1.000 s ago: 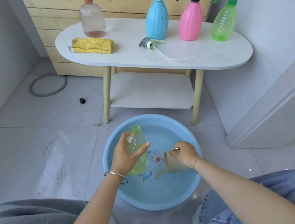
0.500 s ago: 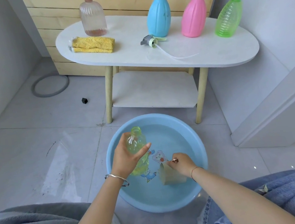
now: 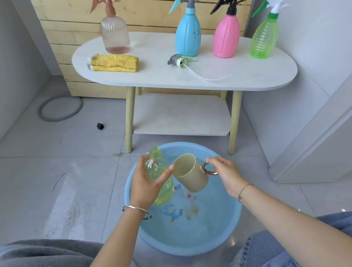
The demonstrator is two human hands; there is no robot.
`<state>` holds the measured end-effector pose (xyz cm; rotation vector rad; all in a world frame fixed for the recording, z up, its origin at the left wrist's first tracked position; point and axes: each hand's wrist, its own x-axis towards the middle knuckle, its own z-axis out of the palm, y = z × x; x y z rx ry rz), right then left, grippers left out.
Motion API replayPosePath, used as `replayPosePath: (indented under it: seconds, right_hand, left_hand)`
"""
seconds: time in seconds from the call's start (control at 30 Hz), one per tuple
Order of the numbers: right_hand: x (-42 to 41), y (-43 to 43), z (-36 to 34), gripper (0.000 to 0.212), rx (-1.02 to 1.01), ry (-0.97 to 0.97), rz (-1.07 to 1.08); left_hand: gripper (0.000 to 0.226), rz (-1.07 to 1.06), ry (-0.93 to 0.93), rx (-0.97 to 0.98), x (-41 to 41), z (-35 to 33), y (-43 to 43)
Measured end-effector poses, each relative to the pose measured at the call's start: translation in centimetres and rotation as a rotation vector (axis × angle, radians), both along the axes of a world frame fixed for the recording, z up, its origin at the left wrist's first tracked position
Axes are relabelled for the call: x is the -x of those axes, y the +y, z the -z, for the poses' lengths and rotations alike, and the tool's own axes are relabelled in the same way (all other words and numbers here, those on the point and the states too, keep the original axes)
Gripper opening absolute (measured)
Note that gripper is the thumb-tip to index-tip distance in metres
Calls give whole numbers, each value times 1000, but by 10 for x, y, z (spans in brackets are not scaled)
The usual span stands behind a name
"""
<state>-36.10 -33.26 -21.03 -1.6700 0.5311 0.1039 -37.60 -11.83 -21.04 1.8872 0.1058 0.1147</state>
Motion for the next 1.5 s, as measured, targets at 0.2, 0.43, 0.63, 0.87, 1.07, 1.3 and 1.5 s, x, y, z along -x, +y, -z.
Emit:
replayPosePath:
  seconds: [0.2,0.43,0.63,0.87,1.07,1.3,1.5]
  right_hand:
    - [-7,-14,-51,20,-178,-153,71]
    - [-4,-23,-114,39,-168,-315,23]
    - [6,-27,-141,44,-80,-407,-36]
    - [21,-19,-149,27,75,-468,-75]
    - [25,-12,-154,46,205,-510,-122]
    - [27,-6,-158,47,339,-574,-176]
    - [28,-4,-162,48,400,-617,-187]
  left_hand:
    - [47,18,-18,13,3,-6,-4]
    - [58,84,-27,-3,7,-5,-16]
    - [57,156,-72,-32,10,-9,-24]
    - [54,204,-83,-93,17,-11,-28]
    - [59,237,-66,-110,18,-8,-31]
    - [61,239,-68,-148,19,-4,-32]
    - [66,237,-53,-166,18,1,-32]
